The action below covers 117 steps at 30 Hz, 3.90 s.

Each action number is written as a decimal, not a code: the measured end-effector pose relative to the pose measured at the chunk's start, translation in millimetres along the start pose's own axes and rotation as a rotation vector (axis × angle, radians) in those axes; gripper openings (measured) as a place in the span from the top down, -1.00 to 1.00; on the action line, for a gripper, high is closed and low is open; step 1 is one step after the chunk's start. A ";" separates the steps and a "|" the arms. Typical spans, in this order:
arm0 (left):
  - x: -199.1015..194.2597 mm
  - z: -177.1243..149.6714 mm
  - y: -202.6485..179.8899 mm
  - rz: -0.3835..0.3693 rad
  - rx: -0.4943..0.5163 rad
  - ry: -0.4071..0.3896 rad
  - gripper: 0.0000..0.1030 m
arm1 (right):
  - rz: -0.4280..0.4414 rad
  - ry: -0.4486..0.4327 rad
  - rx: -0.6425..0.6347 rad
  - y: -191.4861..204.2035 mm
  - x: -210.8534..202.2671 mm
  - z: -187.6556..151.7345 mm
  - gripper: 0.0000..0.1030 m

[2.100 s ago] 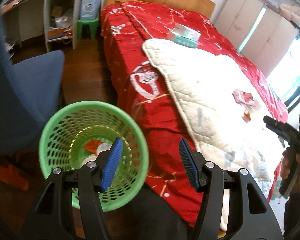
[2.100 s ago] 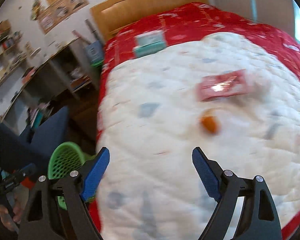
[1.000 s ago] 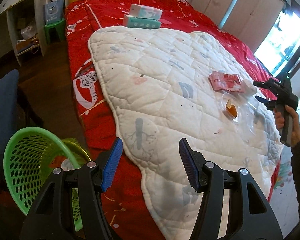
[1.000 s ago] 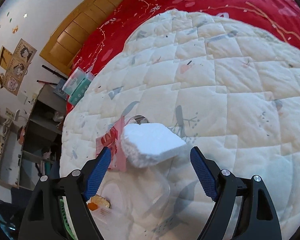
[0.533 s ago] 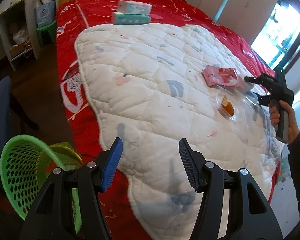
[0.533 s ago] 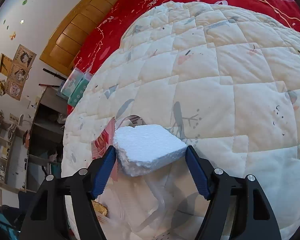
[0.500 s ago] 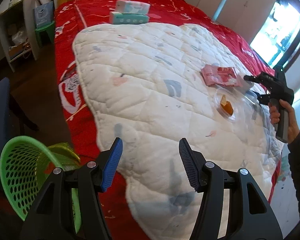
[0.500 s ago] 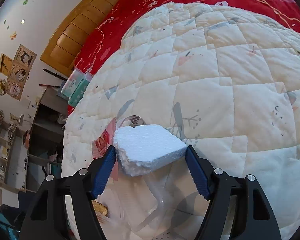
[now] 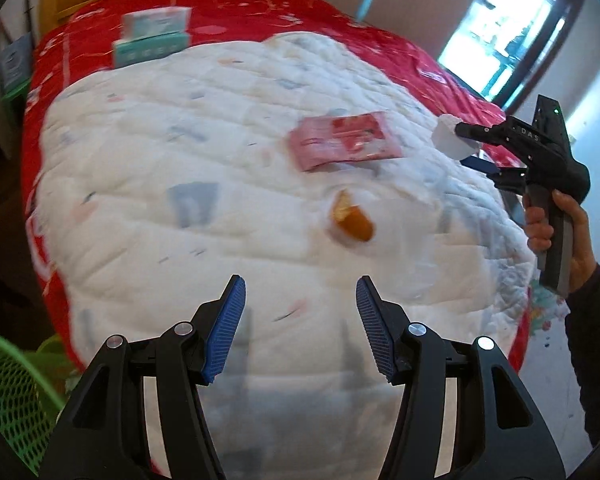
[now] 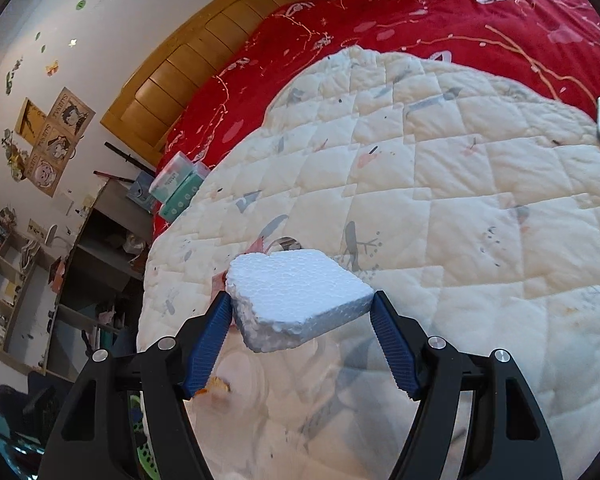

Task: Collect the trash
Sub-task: 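Grasp the clear rectangular plastic container with the left tool while the right tool holds the foam, then carry the container to the wastebasket and drop it while the right tool carries the foam, then open the right tool over the wastebasket to drop the foam block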

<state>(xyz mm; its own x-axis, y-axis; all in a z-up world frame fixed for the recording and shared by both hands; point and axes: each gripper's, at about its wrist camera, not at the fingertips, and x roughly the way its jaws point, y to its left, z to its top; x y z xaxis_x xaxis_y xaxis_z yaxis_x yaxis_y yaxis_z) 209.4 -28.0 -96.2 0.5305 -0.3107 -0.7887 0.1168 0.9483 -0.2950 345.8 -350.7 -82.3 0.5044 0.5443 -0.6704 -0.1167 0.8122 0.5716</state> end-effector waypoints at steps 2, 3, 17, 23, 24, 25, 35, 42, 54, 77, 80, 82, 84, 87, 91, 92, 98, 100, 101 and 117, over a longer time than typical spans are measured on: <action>5.9 4.6 -10.1 -0.040 0.008 0.009 -0.10 | 0.005 -0.007 -0.006 -0.2 -8.7 -4.4 -0.33; 9.8 6.8 -16.4 -0.060 0.009 0.018 -0.10 | 0.008 -0.010 -0.007 -1.0 -12.5 -6.3 -0.33; 61.2 6.3 -92.3 0.008 0.134 0.067 -0.10 | -0.041 -0.021 -0.047 -11.1 -43.8 -34.2 -0.33; 71.9 2.5 -105.8 0.090 0.167 0.056 -0.13 | -0.065 -0.025 -0.067 -11.7 -52.8 -46.0 -0.33; 74.3 2.6 -106.4 0.102 0.171 0.057 -0.08 | -0.067 -0.025 -0.069 -11.7 -54.0 -47.9 -0.33; 75.5 3.2 -106.2 0.106 0.172 0.053 -0.02 | -0.070 -0.026 -0.071 -11.2 -55.6 -50.6 -0.33; 29.7 -5.5 -88.5 0.071 0.132 -0.021 -0.01 | -0.058 -0.043 -0.105 11.5 -70.8 -81.3 -0.33; -30.2 -22.4 -53.8 0.072 0.077 -0.087 -0.01 | -0.031 -0.039 -0.157 50.5 -74.5 -116.8 -0.33; -117.4 -68.6 39.1 0.155 -0.072 -0.165 -0.01 | 0.031 0.009 -0.249 127.3 -58.9 -173.5 -0.33; -170.0 -178.3 228.5 0.354 -0.448 -0.081 -0.04 | 0.161 0.150 -0.410 253.9 0.1 -238.6 -0.33; -164.8 -183.6 235.6 0.326 -0.476 -0.066 -0.13 | 0.172 0.164 -0.423 263.8 6.8 -242.5 -0.33; -163.0 -186.7 238.6 0.312 -0.491 -0.064 -0.24 | 0.178 0.173 -0.429 268.2 10.3 -244.3 -0.33; -163.4 -189.8 239.0 0.301 -0.495 -0.065 -0.30 | 0.180 0.183 -0.437 272.1 14.1 -246.6 -0.33; -167.3 -192.9 241.5 0.308 -0.502 -0.072 -0.31 | 0.185 0.201 -0.447 277.0 20.5 -250.4 -0.33; -179.3 -196.6 243.2 0.319 -0.510 -0.092 -0.31 | 0.200 0.220 -0.466 288.3 28.6 -256.5 -0.33; -183.5 -197.8 243.9 0.322 -0.513 -0.097 -0.31 | 0.205 0.225 -0.474 292.3 31.1 -258.6 -0.33; -207.3 -206.5 247.5 0.366 -0.519 -0.127 -0.31 | 0.231 0.271 -0.527 319.6 50.4 -274.4 -0.33; -215.1 -209.3 248.1 0.384 -0.521 -0.139 -0.31 | 0.238 0.286 -0.533 327.1 57.6 -279.8 -0.33; -218.8 -210.5 249.7 0.390 -0.523 -0.146 -0.31 | 0.245 0.297 -0.535 331.3 62.5 -282.8 -0.33; -262.1 -239.3 277.4 0.443 -0.612 -0.216 -0.31 | 0.261 0.423 -0.611 407.4 137.3 -332.6 -0.34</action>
<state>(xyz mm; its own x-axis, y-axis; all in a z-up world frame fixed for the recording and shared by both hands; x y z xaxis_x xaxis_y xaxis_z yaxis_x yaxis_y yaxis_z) -98.1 301.1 -100.3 0.5782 0.1672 -0.7986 -0.5939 0.7574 -0.2715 82.9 124.7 -98.9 0.0414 0.6673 -0.7436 -0.6978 0.5520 0.4565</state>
